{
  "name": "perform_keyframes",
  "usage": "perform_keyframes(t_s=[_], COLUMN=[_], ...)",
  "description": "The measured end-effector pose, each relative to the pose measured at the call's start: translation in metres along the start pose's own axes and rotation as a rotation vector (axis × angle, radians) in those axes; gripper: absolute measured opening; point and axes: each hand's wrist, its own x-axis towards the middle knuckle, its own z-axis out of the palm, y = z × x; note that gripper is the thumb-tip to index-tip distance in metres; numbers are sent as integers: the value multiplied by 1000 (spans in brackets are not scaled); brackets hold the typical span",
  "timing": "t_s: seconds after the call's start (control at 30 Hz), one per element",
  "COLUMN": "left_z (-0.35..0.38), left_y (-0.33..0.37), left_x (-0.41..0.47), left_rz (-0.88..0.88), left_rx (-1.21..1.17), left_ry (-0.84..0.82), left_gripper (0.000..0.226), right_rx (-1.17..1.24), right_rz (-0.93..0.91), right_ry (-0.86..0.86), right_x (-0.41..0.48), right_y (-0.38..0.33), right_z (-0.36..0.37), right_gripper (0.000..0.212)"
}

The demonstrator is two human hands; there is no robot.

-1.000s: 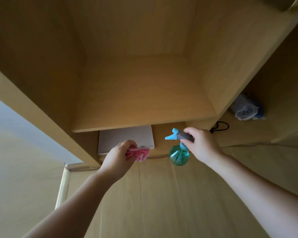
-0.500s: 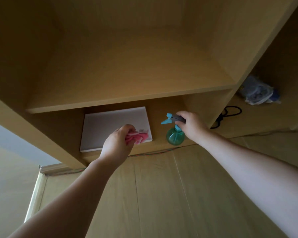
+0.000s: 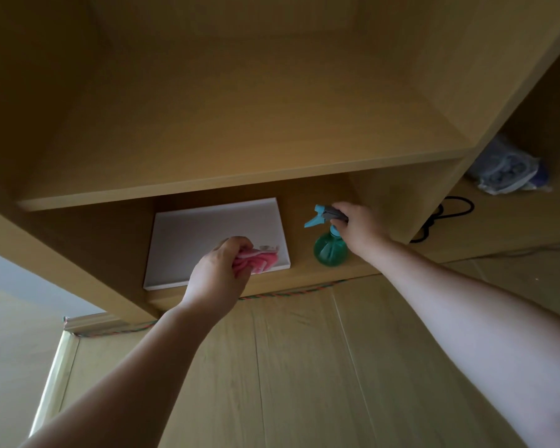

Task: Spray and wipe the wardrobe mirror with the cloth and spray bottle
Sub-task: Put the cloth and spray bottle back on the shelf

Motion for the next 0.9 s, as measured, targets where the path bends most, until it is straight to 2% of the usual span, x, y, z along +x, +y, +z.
perform_keyframes(t_s=[0.23, 0.33, 0.37, 0.43, 0.53, 0.7, 0.9], left_z=[3, 5, 6, 6, 7, 4, -2], left_y=[2, 5, 5, 5, 3, -4, -12], left_x=[2, 3, 3, 3, 2, -1, -7], left_rz=[2, 15, 21, 28, 25, 17, 16], left_rx=[-18, -21, -19, -16, -18, -23, -34], left_ry=[-2, -9, -12, -15, -18, -7, 14], left_gripper=[30, 30, 30, 30, 31, 31, 31], right_rx=[-126, -144, -183, -336, -511, -623, -563], right_rz=[-53, -295, -375, -430, -367, -284, -147], right_ry=[35, 230, 249, 96, -192, -308, -418], right_x=[-4, -24, -31, -40, -40, -27, -2], right_y=[7, 19, 26, 37, 49, 53, 40], right_z=[3, 8, 12, 23, 44, 63, 63], right_gripper=[51, 43, 40, 41, 50, 57, 64])
